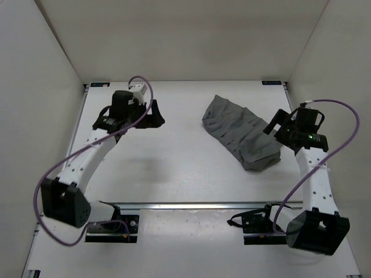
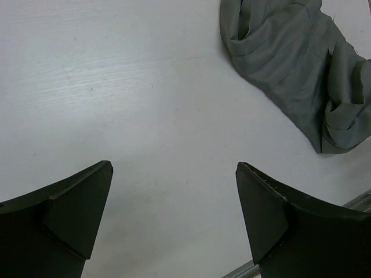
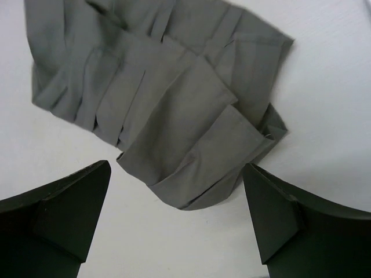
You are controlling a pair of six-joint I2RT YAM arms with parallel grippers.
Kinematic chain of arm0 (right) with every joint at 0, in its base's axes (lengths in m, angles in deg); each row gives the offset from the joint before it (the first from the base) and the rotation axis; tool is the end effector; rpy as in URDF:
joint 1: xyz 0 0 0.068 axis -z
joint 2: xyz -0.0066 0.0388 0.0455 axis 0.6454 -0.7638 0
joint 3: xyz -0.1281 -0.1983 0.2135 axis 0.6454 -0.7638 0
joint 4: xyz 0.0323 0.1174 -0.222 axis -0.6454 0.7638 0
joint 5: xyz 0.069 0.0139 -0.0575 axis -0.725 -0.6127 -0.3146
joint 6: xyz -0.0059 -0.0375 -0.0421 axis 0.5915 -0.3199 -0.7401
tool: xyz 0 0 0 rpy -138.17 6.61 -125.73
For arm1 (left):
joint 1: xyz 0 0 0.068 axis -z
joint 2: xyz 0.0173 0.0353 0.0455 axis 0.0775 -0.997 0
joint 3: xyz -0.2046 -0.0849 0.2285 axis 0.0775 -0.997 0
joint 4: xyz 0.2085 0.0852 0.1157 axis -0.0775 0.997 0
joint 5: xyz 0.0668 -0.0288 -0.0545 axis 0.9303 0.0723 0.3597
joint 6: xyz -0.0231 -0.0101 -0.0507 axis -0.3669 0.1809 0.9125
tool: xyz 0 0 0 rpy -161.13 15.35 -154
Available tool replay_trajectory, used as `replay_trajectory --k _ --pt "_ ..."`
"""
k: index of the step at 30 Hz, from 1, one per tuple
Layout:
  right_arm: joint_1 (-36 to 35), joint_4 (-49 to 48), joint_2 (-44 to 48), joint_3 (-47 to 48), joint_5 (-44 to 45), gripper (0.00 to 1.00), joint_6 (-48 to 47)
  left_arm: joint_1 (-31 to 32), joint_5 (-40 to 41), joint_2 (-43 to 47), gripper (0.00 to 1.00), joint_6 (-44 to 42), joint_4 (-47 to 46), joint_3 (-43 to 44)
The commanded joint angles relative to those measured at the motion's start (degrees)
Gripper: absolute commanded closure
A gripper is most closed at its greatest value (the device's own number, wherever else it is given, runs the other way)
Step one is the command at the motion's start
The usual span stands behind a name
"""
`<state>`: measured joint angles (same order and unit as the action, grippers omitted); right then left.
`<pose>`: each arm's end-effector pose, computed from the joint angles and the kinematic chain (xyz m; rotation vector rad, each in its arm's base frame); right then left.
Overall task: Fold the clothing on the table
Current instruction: Flatten the skirt out
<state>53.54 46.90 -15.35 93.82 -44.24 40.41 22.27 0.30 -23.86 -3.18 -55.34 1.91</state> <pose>0.1790 -0.0386 0.3601 0.6488 2.1793 0.1917 0.2391 -0.0854 0.3692 0.1137 2.2324 -0.5725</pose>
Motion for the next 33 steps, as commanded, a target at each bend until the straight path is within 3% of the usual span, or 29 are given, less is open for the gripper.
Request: replay_trajectory --k 1,5,9,14,20,24,25,26,33 --pt "-5.41 3.36 -4.78 4.74 2.13 0.07 -2.33 0.89 -4.59 -9.1 0.02 -2.85 4.56 10.7" --pt "-12.63 -0.15 -6.73 2.74 4.69 0.06 0.03 4.93 -4.6 -17.12 0.01 -6.02 8.35 21.79" --pt "-14.21 -1.48 -10.68 2.81 2.57 0.07 0.83 5.73 -5.65 -22.65 0.02 -6.64 9.84 27.69" --pt "-23.09 -1.56 -18.76 4.13 11.18 0.06 1.27 6.08 -7.76 -23.81 0.01 -6.55 7.74 26.13" --pt "-24.15 -3.23 -24.66 4.22 15.04 0.15 3.2 4.94 -8.46 -22.94 0.01 -8.04 7.39 22.17" --pt "-22.84 -3.06 -27.03 5.54 16.81 0.57 3.03 4.41 -8.38 -21.44 0.01 -9.27 7.04 19.35" --pt "-22.4 -3.23 -27.13 5.89 16.29 0.73 3.2 4.32 -8.03 -21.44 0.02 -9.1 7.38 19.0" --pt "-21.61 -2.89 -27.48 6.5 16.29 0.96 3.12 3.8 -8.2 -21.26 0.01 -9.27 7.3 18.65" --pt "-21.61 5.19 -22.4 9.68 20.6 1.0 1.45 8.27 -12.41 -22.75 0.01 -7.18 3.88 18.56"
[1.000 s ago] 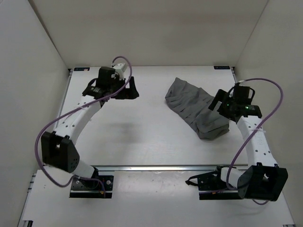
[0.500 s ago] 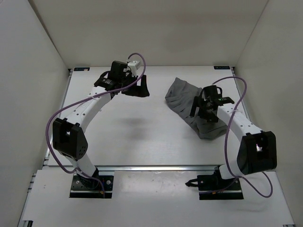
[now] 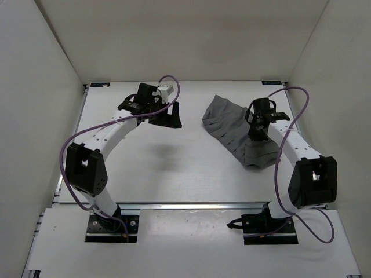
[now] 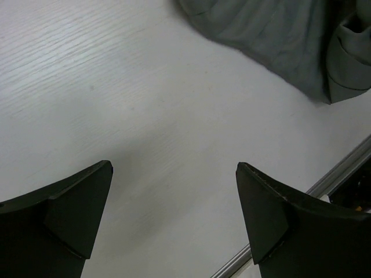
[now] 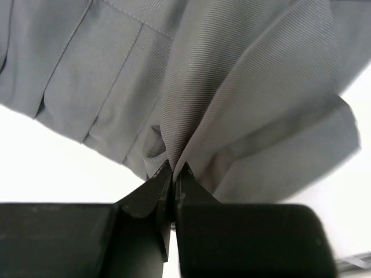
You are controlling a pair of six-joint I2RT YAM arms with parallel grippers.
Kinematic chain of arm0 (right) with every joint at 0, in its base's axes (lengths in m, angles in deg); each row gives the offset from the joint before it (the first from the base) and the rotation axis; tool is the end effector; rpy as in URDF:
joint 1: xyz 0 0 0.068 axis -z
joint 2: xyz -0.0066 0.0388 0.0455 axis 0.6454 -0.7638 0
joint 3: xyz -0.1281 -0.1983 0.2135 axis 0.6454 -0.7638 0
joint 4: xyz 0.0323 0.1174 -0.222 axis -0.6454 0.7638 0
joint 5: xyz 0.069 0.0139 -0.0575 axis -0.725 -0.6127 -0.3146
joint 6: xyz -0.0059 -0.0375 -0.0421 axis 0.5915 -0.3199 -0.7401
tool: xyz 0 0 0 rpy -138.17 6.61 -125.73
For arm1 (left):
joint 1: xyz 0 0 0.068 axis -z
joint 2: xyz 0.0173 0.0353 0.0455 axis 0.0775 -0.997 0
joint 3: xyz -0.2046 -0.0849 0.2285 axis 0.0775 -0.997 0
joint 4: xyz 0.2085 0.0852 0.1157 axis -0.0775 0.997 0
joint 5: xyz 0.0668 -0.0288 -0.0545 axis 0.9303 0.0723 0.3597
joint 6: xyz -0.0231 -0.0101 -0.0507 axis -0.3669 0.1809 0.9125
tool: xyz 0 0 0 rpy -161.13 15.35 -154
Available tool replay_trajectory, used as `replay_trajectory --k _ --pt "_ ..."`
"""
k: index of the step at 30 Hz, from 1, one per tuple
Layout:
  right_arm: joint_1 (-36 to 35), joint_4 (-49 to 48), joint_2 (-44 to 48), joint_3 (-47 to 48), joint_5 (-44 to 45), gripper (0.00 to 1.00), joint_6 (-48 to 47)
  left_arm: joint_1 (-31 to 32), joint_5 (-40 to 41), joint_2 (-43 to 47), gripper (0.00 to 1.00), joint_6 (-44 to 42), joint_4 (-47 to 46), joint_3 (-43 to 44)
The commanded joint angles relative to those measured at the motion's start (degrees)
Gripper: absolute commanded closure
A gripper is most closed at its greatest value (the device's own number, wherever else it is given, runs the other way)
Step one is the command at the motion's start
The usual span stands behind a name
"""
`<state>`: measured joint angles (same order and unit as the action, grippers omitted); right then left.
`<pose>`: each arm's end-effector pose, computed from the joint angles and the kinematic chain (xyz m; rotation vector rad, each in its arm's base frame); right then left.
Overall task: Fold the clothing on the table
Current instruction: Flatten the skirt out
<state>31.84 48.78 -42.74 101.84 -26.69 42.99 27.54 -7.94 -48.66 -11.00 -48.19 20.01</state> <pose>0.2932 0.0347 0.2968 0.4451 2.5658 -0.0731 0.3337 -0.1571 0.3368 0.4376 2.4417 -0.6807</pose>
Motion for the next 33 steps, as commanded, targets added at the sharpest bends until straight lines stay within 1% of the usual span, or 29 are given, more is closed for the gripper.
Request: replay_trajectory --k 1,3,4,5,6,7,8,9,11,12,13,16,17,18,19,20,21,23,25,26,28,29,33 --pt "0.36 4.72 7.61 1.13 2.52 1.0 -1.39 4.06 -4.01 1.36 0.01 0.57 -4.49 1.25" --pt "0.01 4.38 12.71 -3.77 -1.77 1.0 -2.09 7.04 -5.4 -0.31 0.02 2.67 -5.64 3.0" --pt "-0.34 3.33 16.74 -6.84 -5.45 1.0 -2.62 8.1 -6.02 -1.28 0.01 3.55 -6.43 3.36" --pt "-0.6 1.32 20.44 -8.7 -7.05 1.0 -3.06 8.89 -6.46 -2.16 0.01 3.65 -7.92 4.32" --pt "-1.21 0.69 22.3 -12.2 -9.15 1.0 -2.8 10.29 -6.38 -2.86 0.01 4.34 -8.46 5.03" --pt "-1.13 -0.18 25.54 -13.89 -9.18 1.0 -2.45 11.26 -6.47 -4.26 0.01 4.35 -10.12 5.38" --pt "-0.87 0.42 26.79 -16.77 -10.22 1.0 -0.8 11.71 -6.64 -5.93 0.01 4.44 -11.61 6.43" --pt "1.05 0.42 28.72 -18.2 -11.36 1.0 0.0 12.67 -6.12 -6.73 0.01 4.79 -12.84 7.31" --pt "3.95 1.21 30.31 -20.05 -16.27 1.0 -0.08 13.82 -6.29 -11.28 0.02 6.19 -16.62 9.59" --pt "4.84 1.3 30.66 -20.23 -16.99 1.0 -0.25 14.08 -7.77 -12.0 0.02 7.41 -18.29 10.74" --pt "5.28 1.74 31.02 -20.41 -16.48 1.0 -0.6 14.26 -8.92 -14.1 0.01 10.56 -21.79 11.97" --pt "6.33 1.74 31.55 -19.53 -14.71 1.0 -3.49 15.31 -8.5 -19.02 0.02 16.71 -29.79 15.83" --pt "7.73 2.35 30.94 -19.27 -15.58 1.0 -3.94 15.66 -7.27 -21.04 0.01 19.0 -31.47 16.89" --pt "10.27 3.49 30.76 -18.39 -18.03 1.0 -4.73 15.58 -7.69 -22.11 0.01 19.9 -33.93 18.81" --pt "11.16 3.06 29.71 -18.65 -19.97 1.0 -5.6 16.28 -8.22 -24.55 0.02 21.21 -34.12 20.83" --pt "11.69 2.97 29.96 -19.43 -20.07 1.0 -6.05 17.24 -6.4 -26.58 0.01 21.05 -35.08 24.86" --pt "11.18 1.93 30.14 -20.75 -19.9 1.0 -6.4 17.86 -4.2 -29.21 0.01 20.61 -32.83 26.99" --pt "10.21 3.14 29.36 -21.02 -18.06 0.99 -5.44 19.18 -3.31 -33.69 0.01 19.82 -30.53 34.97" --pt "10.03 3.33 29.79 -21.11 -19.01 1.0 -5.09 19.88 -1.82 -37.22 0.01 18.33 -28.42 39.63" --pt "10.29 2.63 31.01 -21.72 -19.28 1.0 -4.83 20.23 0.37 -38.54 0.01 17.54 -28.07 41.23" --pt "11.17 0.26 33.12 -23.04 -19.98 0.99 -4.39 20.15 1.53 -41.18 0.01 17.45 -31.21 41.16" --pt "11.61 0.07 33.3 -22.7 -19.99 0.98 -4.21 19.8 1.18 -42.15 0.01 17.27 -31.23 42.64" --pt "15.04 -0.63 34.71 -22.25 -22.88 1.0 -2.28 17.7 5.04 -47.77 0.01 16.48 -29.64 46.25"
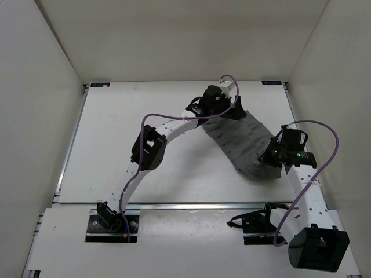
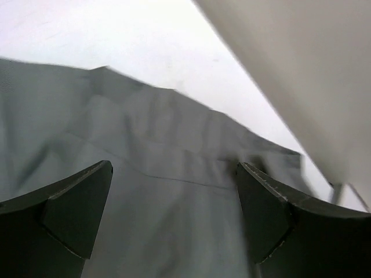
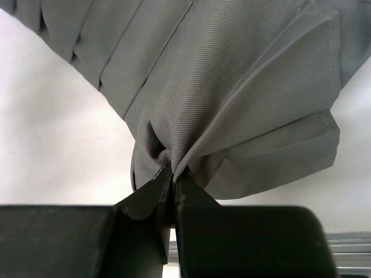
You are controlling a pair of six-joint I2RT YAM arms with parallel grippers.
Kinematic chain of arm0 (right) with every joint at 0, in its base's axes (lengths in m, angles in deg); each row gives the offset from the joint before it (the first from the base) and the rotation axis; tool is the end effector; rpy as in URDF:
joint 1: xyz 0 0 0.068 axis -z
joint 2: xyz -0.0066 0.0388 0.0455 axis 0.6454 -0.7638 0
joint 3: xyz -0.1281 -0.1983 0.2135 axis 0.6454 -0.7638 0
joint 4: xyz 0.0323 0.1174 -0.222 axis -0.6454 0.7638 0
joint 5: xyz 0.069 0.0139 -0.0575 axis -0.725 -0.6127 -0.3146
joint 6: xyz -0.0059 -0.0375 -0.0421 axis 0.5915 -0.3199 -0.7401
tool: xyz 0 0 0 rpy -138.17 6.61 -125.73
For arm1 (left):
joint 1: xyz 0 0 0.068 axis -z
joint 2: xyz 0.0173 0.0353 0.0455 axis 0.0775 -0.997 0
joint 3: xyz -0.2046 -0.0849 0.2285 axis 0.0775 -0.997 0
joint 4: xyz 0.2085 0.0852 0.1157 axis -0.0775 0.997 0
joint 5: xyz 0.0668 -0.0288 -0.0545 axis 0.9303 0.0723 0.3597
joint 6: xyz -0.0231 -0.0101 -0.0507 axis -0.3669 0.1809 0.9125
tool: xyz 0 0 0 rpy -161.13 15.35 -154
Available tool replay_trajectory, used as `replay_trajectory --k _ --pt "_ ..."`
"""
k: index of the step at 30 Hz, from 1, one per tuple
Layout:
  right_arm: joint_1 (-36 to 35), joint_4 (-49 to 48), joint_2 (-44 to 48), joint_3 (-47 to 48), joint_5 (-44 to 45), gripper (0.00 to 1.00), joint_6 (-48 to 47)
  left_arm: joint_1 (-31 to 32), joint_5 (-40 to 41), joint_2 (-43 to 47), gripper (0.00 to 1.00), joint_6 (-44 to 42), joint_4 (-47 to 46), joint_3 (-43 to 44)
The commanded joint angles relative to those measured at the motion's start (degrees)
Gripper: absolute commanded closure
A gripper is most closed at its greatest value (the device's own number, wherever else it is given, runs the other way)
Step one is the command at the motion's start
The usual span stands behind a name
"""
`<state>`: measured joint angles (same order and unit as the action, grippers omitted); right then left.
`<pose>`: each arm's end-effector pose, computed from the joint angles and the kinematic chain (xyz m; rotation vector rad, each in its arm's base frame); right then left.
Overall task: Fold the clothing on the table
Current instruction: Flatten the skirt out
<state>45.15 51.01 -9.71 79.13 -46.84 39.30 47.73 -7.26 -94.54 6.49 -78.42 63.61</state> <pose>0.1442 -0.0069 0.2873 0.5119 2.4586 0.2938 0.4362 -0.4289 0.2536 0.5226 2.0362 -1.1161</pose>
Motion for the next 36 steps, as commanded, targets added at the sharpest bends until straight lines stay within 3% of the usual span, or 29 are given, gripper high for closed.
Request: replay_trajectory --k 1,10,14,16,20,22,24,26,28,34,36 --pt "1.82 -3.38 1.86 0.54 -2.73 0.99 0.9 -2.59 4.98 -2.6 0.02 -1.01 0.32 2.48" --pt "-4.07 -1.1 -0.34 1.51 -1.33 1.0 1.95 -3.56 4.64 -9.73 0.02 -1.27 -1.09 8.36" --pt "-3.72 -2.07 -0.6 0.89 -2.12 1.0 2.48 -3.65 -1.41 -9.55 0.02 0.04 -3.89 6.17" --pt "-3.37 -2.24 -0.42 0.37 -2.91 1.0 1.86 -3.3 -3.8 -9.64 0.09 0.4 -6.09 5.64" --pt "-1.7 -1.98 -0.51 0.46 -2.56 1.0 0.72 -2.68 -6.62 -9.2 0.1 -1.18 -6.1 5.46" --pt "-1.35 -1.89 0.1 0.19 -2.91 0.99 0.28 -2.33 -6.79 -9.46 0.2 -1.27 -5.83 5.55" --pt "-0.65 -1.89 0.36 0.19 -3.17 0.99 0.27 -2.07 -7.66 -9.2 0.4 -1.53 -5.57 5.03" --pt "0.06 -2.07 0.37 0.28 -3.62 1.0 -0.34 -2.33 -7.41 -9.11 0.77 -1.97 -4.6 5.02" --pt "0.93 -1.89 0.54 0.28 -3.35 1.0 -0.95 -1.8 -6.1 -8.06 1.0 -3.46 -1.19 5.11" --pt "3.75 -5.4 -1.74 2.74 -3.61 0.99 -2.97 -4.69 0.23 1.76 1.0 -10.13 11.37 4.94" --pt "4.8 -8.12 -3.93 4.93 -3.0 1.0 -3.58 -6.28 2.16 7.57 1.0 -12.16 12.88 -1.79"
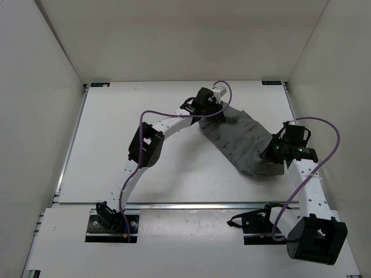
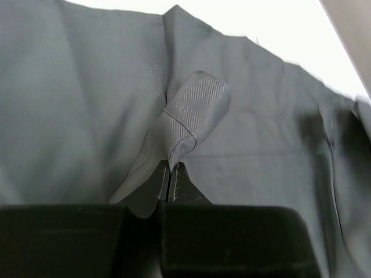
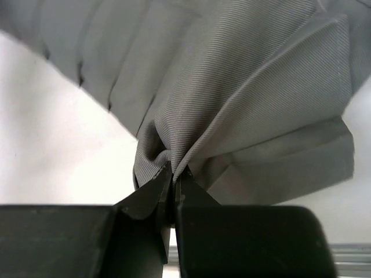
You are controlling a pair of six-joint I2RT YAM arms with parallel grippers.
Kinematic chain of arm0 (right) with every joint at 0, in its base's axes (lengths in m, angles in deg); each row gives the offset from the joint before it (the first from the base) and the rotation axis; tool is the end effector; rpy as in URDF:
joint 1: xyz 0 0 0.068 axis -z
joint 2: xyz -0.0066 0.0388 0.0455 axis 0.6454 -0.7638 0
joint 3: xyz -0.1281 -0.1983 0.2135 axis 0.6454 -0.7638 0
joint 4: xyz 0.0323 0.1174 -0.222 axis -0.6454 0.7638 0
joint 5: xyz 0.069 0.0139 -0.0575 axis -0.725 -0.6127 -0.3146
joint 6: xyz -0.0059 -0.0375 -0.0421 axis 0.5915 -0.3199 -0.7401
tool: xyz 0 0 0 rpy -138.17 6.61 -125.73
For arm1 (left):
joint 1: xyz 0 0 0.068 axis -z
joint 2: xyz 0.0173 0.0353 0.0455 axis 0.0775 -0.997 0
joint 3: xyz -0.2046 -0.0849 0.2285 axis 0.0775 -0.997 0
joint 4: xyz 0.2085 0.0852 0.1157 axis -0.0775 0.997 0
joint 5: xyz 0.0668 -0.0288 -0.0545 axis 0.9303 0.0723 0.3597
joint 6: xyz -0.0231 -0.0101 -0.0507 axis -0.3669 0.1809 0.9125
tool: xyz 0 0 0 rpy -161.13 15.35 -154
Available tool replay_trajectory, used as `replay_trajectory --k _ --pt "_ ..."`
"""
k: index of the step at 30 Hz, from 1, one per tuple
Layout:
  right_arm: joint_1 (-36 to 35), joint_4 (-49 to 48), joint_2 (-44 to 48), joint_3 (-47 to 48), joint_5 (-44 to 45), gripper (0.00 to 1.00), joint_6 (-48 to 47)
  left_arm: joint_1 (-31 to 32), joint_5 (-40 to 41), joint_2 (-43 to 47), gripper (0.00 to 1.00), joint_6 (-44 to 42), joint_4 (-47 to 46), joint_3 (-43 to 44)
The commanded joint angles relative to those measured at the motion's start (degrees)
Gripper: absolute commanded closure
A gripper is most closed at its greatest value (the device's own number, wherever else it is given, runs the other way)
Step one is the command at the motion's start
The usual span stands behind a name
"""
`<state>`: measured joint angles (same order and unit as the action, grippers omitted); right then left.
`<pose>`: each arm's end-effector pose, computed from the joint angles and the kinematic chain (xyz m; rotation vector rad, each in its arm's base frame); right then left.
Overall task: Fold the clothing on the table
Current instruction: Flatten the skirt out
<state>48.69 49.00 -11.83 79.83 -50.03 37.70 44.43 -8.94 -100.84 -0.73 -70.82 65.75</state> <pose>0.1541 -0.0152 0.2890 0.5256 2.4381 0.3267 0.4651 -0.4086 0.1880 0.6079 2.1983 -0.9815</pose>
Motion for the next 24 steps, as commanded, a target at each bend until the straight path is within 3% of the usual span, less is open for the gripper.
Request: replay_trajectory --k 1,6,10,12,14,15,16,17,21,24 --pt "1.44 -6.91 -3.39 5.37 0.63 1.0 -1.65 -4.12 4.99 18.67 1.0 -6.0 5.11 -9.37" --pt "5.39 -10.69 -9.11 10.56 2.39 1.0 -0.59 -8.69 9.03 39.95 1.0 -9.17 2.11 -30.83" --pt "6.02 -12.89 -10.69 10.48 2.04 0.96 0.55 -9.05 11.15 48.32 1.0 -12.07 7.29 -38.23" --pt "6.01 -13.24 -11.22 9.52 1.69 0.85 0.64 -8.61 10.36 53.14 1.0 -11.99 8.44 -41.58" --pt "5.05 -13.51 -11.57 6.98 -1.28 0.6 0.29 -7.91 9.31 55.87 1.0 -11.9 9.06 -46.66" --pt "4.7 -13.94 -11.75 6.44 -2.0 0.52 0.29 -7.3 8.52 57.81 1.0 -11.99 9.32 -48.17" --pt "3.74 -13.42 -11.75 5.57 -2.09 0.34 0.9 -7.03 8.77 59.22 1.0 -11.81 9.5 -51.14" --pt "2.77 -13.42 -11.14 5.3 -2.44 0.28 0.82 -6.51 8.78 59.93 1.0 -11.38 9.76 -54.04" --pt "-1.1 -14.99 -10.87 7.13 -5.25 0.21 0.03 -4.66 7.72 62.57 1.0 -9.97 9.94 -60.21" --pt "-6.54 -18.15 -13.5 9.5 -8.14 0.21 -0.23 -4.04 8.07 63.63 1.0 -9.62 10.47 -63.38"
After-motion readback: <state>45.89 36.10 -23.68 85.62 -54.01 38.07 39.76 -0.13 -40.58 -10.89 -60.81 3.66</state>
